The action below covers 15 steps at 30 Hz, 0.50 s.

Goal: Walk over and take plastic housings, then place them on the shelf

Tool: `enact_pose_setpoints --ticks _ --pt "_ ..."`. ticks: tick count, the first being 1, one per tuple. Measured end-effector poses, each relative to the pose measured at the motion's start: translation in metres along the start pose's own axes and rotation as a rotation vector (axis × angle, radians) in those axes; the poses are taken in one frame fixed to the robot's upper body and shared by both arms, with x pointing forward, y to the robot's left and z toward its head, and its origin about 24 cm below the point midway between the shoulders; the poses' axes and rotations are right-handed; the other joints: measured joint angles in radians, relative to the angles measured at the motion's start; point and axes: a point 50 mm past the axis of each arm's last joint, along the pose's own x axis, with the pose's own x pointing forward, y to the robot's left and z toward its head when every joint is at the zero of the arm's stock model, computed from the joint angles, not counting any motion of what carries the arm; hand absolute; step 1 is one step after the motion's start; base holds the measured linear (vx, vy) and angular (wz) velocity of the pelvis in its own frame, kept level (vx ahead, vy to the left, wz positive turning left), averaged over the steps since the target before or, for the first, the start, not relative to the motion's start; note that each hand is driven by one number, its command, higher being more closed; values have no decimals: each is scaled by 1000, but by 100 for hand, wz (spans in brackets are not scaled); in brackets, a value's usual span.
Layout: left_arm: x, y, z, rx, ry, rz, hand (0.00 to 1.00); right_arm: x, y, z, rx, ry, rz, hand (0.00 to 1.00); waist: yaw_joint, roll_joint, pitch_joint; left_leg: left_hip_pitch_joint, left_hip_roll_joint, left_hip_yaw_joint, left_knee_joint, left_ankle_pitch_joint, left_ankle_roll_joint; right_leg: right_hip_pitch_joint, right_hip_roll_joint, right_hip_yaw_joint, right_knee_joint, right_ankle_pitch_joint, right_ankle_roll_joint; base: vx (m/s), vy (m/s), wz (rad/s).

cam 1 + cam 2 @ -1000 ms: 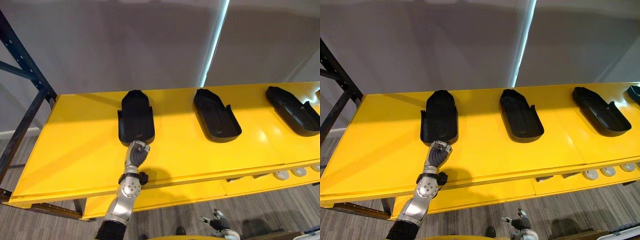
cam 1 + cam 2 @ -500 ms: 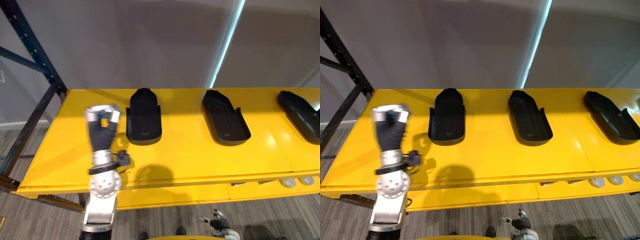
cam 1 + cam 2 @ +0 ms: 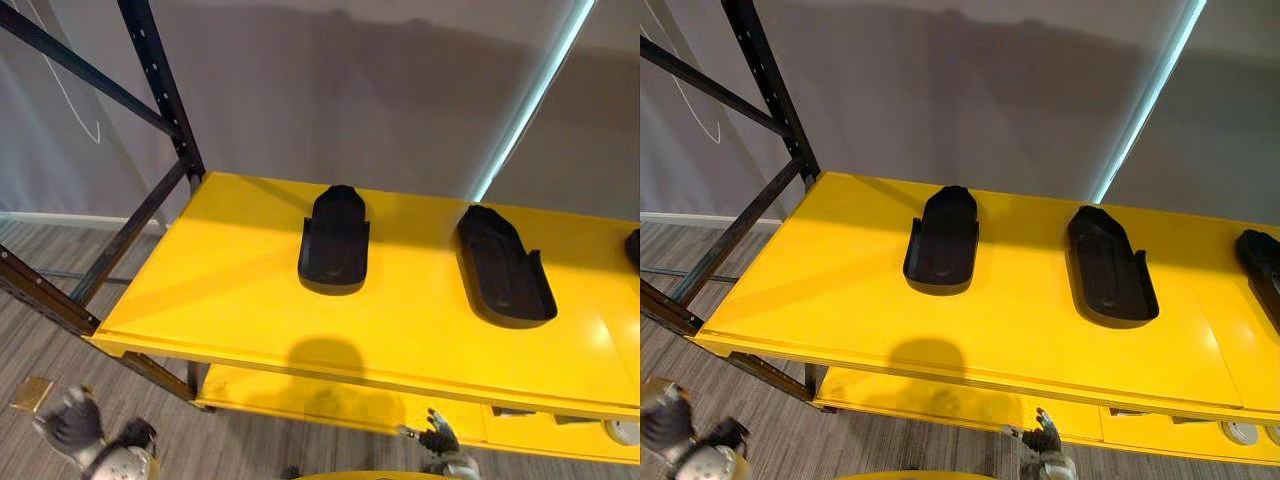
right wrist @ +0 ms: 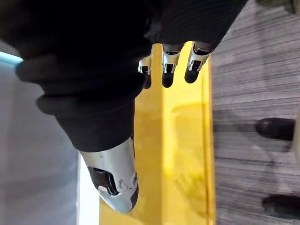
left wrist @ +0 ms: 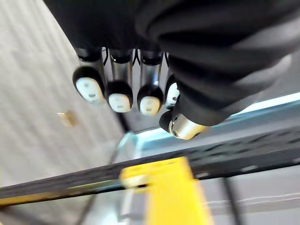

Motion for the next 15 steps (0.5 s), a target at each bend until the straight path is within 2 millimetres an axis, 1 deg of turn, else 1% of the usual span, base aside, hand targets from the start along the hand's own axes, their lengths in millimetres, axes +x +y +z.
enact_pose_setpoints --ticks 1,3,4,7,9,10,15 --pt "-4 -4 -28 62 114 -47 0 0 3 2 8 -8 7 0 -2 1 -4 5 0 24 11 -9 -4 3 -1 14 3 -3 1 42 30 -29" --pt "-13 -15 -55 139 221 -123 0 -1 3 2 11 -11 7 0 -4 -3 -6 21 1 43 10 -15 -9 12 -1 26 3 -4 2 34 23 -24" --pt "-19 -26 -66 178 260 -186 0 -1 2 1 10 -7 2 0 -3 -3 -7 25 1 52 8 -15 -9 12 -1 32 3 -4 2 7 10 -16" --pt "-30 -44 -78 262 286 -313 0 -3 0 -4 12 8 -5 0 -5 2 -8 30 2 62 5 -15 -9 10 1 44 3 -4 2 -12 -3 -12" --pt "-33 -50 -82 280 300 -354 0 -4 -2 -8 11 23 -16 0 -7 11 -11 32 2 66 1 -15 -9 8 3 49 3 -4 2 -11 -14 -10" --pt "-36 -56 -84 303 300 -388 0 -4 -6 -12 6 38 -24 0 -6 22 -11 32 3 70 -2 -15 -9 3 4 54 3 -3 2 -8 -12 -11" --pt "-46 -65 -93 361 310 -486 0 -3 -16 -16 -2 61 -59 0 -7 38 -12 32 4 83 -10 -15 -9 -8 10 72 0 -3 2 18 -12 -10"
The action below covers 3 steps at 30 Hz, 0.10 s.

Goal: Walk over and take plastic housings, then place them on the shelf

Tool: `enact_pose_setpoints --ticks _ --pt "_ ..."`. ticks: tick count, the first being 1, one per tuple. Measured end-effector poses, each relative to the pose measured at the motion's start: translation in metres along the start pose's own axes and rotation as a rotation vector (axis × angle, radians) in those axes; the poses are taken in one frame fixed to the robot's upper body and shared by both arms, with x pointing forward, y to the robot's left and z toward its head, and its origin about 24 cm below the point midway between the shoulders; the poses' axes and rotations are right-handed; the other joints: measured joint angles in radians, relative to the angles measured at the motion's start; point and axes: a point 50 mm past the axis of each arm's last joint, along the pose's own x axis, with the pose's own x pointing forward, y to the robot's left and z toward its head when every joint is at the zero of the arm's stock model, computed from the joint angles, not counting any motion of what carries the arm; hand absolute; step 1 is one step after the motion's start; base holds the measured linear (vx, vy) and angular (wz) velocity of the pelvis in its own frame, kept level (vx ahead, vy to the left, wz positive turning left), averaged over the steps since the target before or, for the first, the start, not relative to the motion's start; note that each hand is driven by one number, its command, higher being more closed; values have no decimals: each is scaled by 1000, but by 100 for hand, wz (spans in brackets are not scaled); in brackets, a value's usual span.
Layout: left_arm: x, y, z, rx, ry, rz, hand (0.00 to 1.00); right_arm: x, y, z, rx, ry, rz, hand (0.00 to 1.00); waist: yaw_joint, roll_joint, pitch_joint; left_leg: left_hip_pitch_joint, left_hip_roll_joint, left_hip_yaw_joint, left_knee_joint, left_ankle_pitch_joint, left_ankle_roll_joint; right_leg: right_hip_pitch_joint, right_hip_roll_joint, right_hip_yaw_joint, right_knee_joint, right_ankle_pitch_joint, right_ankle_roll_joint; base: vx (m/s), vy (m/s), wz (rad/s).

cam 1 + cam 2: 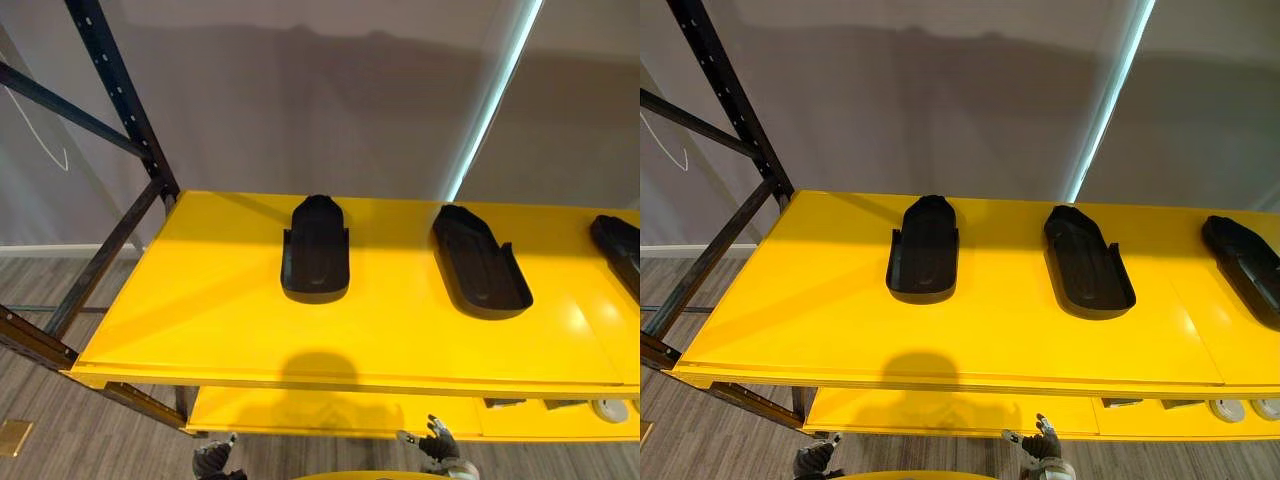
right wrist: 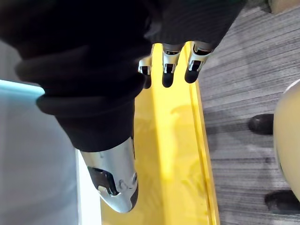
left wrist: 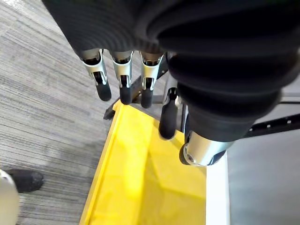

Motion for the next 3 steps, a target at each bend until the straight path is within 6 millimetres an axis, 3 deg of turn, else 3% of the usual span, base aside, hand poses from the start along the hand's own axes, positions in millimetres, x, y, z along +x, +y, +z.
enact_pose_setpoints --ticks 3 --pt "0 -3 1 25 -11 -27 0 2 -3 -1 -4 17 -13 0 0 4 1 9 1 0 -6 0 0 0 3 1 -5 0 0 39 -15 -2"
